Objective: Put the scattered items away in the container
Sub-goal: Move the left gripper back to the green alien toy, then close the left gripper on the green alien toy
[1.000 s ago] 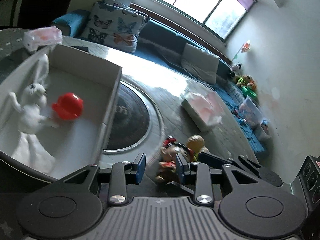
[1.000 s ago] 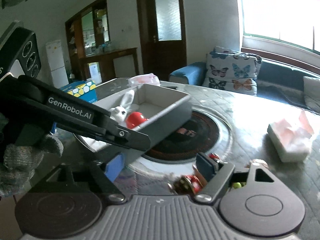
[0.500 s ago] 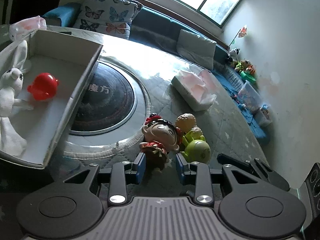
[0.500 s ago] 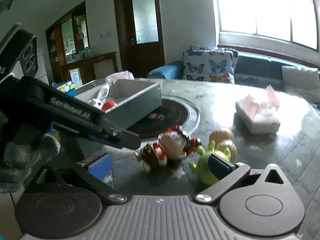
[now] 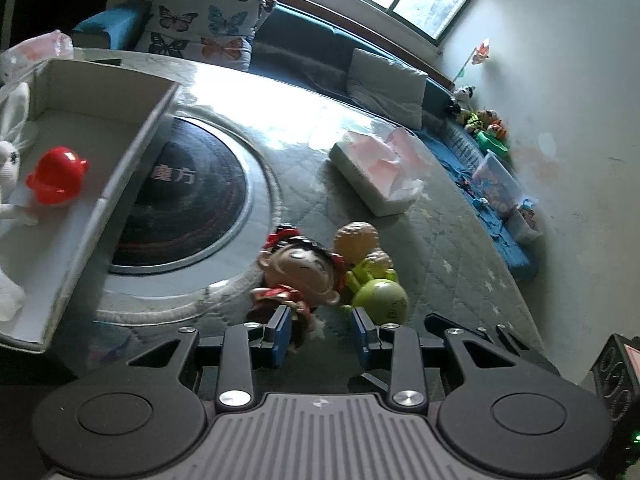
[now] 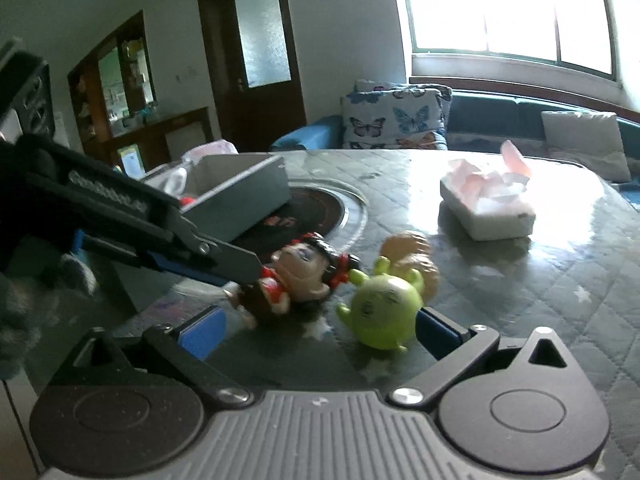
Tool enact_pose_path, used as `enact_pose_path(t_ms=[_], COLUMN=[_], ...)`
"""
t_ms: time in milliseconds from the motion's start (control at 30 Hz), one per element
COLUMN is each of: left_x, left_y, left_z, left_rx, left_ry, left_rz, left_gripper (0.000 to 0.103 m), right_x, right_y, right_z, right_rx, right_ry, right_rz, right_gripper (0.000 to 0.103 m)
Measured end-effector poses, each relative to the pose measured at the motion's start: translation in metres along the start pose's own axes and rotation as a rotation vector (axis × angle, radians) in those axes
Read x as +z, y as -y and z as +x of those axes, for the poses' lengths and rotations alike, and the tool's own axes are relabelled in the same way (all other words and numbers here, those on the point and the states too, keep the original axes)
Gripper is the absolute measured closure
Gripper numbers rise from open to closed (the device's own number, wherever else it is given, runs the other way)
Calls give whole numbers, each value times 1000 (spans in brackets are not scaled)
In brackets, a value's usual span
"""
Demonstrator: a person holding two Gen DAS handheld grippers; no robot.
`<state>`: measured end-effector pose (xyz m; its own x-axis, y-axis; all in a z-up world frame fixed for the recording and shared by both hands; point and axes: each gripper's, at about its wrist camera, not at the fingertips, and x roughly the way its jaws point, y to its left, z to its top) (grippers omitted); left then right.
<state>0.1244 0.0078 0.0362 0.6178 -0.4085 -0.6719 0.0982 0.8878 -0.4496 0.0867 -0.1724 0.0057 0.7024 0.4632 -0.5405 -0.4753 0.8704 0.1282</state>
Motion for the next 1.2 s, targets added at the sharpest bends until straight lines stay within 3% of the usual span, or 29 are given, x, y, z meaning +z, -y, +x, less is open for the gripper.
enact_pose_path(t_ms=[367,700,900,1100,1200], left_x=[-4,1,6,8,7], left_y=[33,22,16,21,26], left_z=[30,53,61,68,71], left_rx=[-57,-12,-28,-42,-47], left_ry=[-44,-11,-3,-15,-25], left_rz=[-36,-163,-221,-213,-186], left_gripper=[68,69,68,67,66], right_x=[-6,-7,-3,-2,-3], right_y=[32,46,46,49,52], right_z=[2,4,12,23,26], right_rx=[-37,-24,6,46,70], right_ry=[-15,-16,-21,-39,-44], right_rz=[38,49,43,61,81], right_gripper=[11,12,14,27,40])
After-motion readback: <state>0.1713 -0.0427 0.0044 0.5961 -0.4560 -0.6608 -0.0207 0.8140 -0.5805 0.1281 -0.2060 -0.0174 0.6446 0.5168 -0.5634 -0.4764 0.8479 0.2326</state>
